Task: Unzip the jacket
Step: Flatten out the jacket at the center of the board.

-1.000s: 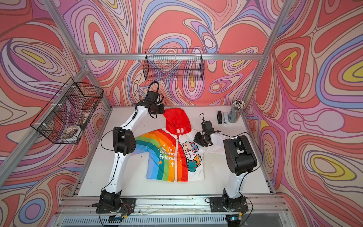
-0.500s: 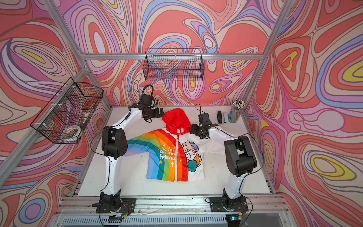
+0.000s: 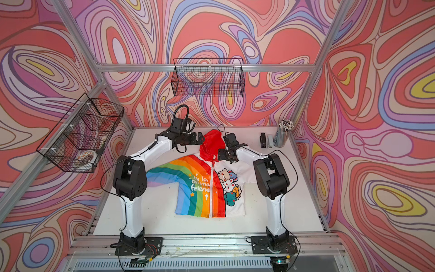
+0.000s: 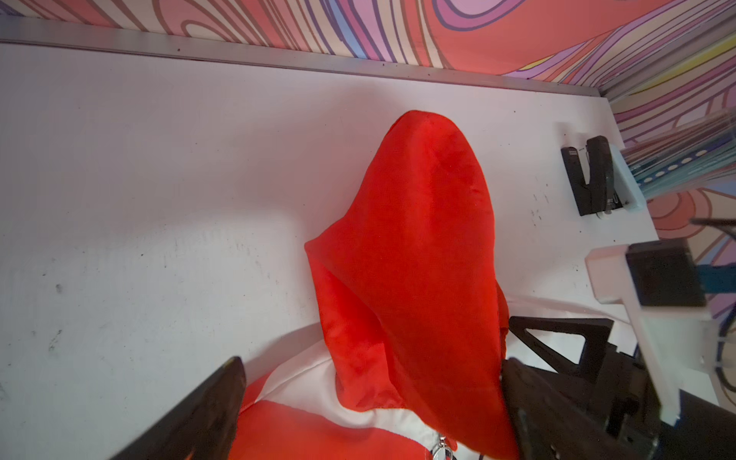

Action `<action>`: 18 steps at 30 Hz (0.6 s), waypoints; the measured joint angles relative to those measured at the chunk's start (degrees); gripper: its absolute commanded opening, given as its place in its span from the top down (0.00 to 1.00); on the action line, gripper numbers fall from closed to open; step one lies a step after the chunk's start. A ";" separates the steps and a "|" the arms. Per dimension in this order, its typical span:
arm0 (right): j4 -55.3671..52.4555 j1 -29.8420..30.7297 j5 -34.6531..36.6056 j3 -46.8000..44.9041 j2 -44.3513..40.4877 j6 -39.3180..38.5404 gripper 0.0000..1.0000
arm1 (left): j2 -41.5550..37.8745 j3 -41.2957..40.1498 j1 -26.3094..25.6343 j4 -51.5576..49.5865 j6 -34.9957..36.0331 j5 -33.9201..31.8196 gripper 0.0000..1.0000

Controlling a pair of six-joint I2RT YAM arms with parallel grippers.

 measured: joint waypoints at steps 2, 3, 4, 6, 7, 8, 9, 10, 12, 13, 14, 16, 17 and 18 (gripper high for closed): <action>-0.28 -0.02 0.02 0.81 0.81 -0.87 0.24 | 0.98 1.33 0.63 -0.24 -0.68 -0.22 0.03; -0.33 -0.02 0.02 1.44 1.33 -1.36 0.24 | 1.64 2.45 1.01 -0.42 -0.96 -0.39 0.04; -0.31 -0.04 0.04 2.03 1.84 -1.86 0.24 | 2.27 3.72 1.31 -0.72 -1.20 -0.52 0.04; -0.33 -0.04 0.17 2.82 2.47 -2.78 0.24 | 3.61 6.56 1.75 -1.40 -1.53 -0.66 0.04; -0.50 -0.04 0.39 3.28 2.82 -3.23 0.24 | 4.46 8.35 1.99 -1.77 -1.62 -0.74 0.04; -0.68 -0.04 0.66 3.76 3.08 -3.61 0.24 | 5.07 9.75 2.12 -2.19 -1.70 -0.79 0.04; -1.05 -0.04 1.20 4.35 3.43 -4.04 0.24 | 5.88 11.34 2.23 -2.56 -1.84 -0.92 0.04; -1.25 -0.04 1.75 4.85 3.72 -4.35 0.24 | 6.51 12.57 2.29 -2.84 -1.92 -0.90 0.04; -1.73 -0.04 3.04 5.92 4.33 -4.79 0.24 | 7.39 14.05 2.32 -3.58 -2.08 -0.90 0.04; -2.08 -0.02 3.80 6.60 4.76 -4.98 0.24 | 7.87 14.80 2.34 -3.98 -2.21 -0.90 0.04; -2.32 -0.02 4.44 7.21 5.22 -5.14 0.24 | 8.31 15.30 2.43 -4.11 -2.27 -0.87 0.04; -2.82 -0.02 5.99 8.72 6.49 -5.40 0.27 | 9.35 16.15 2.43 -4.31 -2.45 -0.83 0.04; -3.04 -0.02 6.58 9.27 7.04 -5.46 0.28 | 9.73 16.37 2.43 -4.52 -2.45 -0.81 0.04; -3.43 -0.02 7.32 9.97 7.67 -5.44 0.30 | 10.14 16.50 2.47 -4.76 -2.49 -0.72 0.04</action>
